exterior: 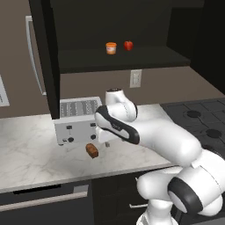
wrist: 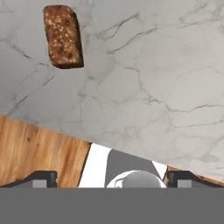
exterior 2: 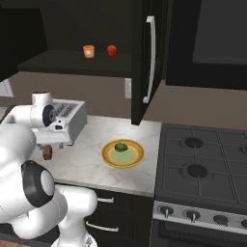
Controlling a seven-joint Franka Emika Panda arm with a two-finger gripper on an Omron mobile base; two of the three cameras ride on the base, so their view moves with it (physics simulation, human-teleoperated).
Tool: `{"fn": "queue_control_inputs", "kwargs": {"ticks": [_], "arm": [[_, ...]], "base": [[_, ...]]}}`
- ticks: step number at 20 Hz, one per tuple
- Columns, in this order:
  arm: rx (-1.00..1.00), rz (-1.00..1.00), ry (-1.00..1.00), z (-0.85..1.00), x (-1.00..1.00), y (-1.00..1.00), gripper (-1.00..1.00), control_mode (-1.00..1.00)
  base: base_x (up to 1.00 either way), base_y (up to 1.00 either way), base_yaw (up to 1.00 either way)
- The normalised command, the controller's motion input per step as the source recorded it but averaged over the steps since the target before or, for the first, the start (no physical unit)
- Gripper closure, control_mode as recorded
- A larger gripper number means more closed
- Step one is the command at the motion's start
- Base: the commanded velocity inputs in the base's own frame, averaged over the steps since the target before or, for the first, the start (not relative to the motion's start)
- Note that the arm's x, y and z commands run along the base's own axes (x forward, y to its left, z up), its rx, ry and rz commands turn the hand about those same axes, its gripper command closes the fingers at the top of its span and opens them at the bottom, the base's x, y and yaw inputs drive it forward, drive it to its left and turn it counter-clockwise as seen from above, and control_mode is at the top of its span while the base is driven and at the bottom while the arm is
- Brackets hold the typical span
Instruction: Pick the avocado and bread from the counter and place them on the plate. Then pick the jam from the cabinet and place it next to the plate. Lastly close the cabinet door.
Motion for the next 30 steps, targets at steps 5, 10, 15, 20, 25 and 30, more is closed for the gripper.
{"fn": "queue_control_inputs", "kwargs": {"ticks": [5,10,15,20,25,30], "arm": [[0.00,0.02,0.00,0.00,0.01,0.51,-1.00,-1.00],[0.00,0.00,0.00,-0.02,0.01,0.53,-1.00,-1.00],[0.00,0.00,0.00,-0.15,0.10,0.45,-1.00,-1.00],[0.00,0.00,0.00,-0.18,0.33,0.11,-1.00,-1.00],[0.00,0.00,0.00,-0.10,0.37,0.00,-1.00,-1.00],[0.00,0.00,0.00,-0.20,0.28,0.00,-1.00,-1.00]], "base": [[0.00,0.00,0.00],[0.00,0.00,0.00],[0.00,0.00,0.00],[0.00,0.00,0.00],[0.00,0.00,0.00],[0.00,0.00,0.00]]}}
